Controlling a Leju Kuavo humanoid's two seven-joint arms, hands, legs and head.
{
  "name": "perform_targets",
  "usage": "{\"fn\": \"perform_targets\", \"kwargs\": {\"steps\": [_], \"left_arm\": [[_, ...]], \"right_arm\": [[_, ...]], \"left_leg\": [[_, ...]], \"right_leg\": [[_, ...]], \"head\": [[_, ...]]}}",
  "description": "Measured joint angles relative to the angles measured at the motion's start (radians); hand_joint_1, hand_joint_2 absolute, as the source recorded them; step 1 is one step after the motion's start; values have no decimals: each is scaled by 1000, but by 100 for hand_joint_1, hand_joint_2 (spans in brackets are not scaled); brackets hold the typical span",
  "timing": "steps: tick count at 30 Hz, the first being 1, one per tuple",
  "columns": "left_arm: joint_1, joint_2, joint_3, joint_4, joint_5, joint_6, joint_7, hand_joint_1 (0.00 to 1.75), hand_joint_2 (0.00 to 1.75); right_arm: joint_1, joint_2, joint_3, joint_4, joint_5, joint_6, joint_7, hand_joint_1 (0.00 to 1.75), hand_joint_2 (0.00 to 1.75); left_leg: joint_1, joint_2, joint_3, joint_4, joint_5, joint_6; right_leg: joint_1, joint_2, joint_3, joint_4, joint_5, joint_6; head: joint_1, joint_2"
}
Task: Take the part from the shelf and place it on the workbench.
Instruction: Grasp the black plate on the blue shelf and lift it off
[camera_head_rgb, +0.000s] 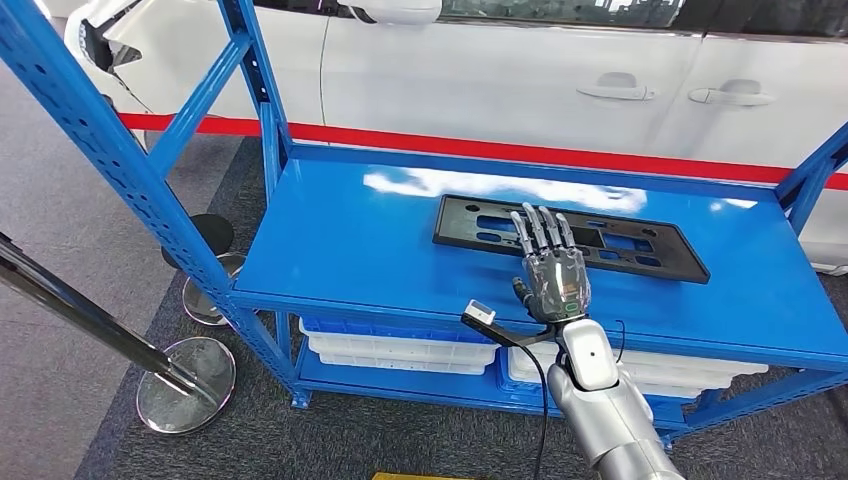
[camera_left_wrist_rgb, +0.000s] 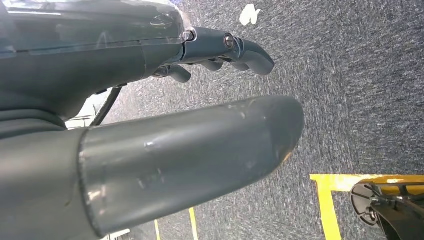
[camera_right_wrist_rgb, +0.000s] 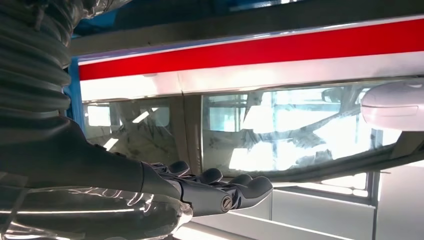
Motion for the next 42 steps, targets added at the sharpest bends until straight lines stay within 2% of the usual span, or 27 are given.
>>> {"fn": "perform_targets", "kwargs": {"steps": [14, 22, 42], "left_arm": [[-10, 0, -1, 0, -15, -8, 7, 0, 0], [-15, 0, -3, 0, -14, -11, 9, 0, 0], [-15, 0, -4, 0, -13, -11, 9, 0, 0]], "right_arm": [[-54, 26, 8, 51, 43, 0, 71, 0, 175], [-105, 29, 64, 150, 54, 0, 153, 0, 175], [-129, 29, 85, 231, 54, 0, 211, 0, 175]], "left_leg": [[0, 0, 0, 0, 0, 0], [0, 0, 0, 0, 0, 0], [0, 0, 0, 0, 0, 0]], "right_leg": [[0, 0, 0, 0, 0, 0], [0, 0, 0, 0, 0, 0], [0, 0, 0, 0, 0, 0]], "head": [[0, 0], [0, 0], [0, 0]]}}
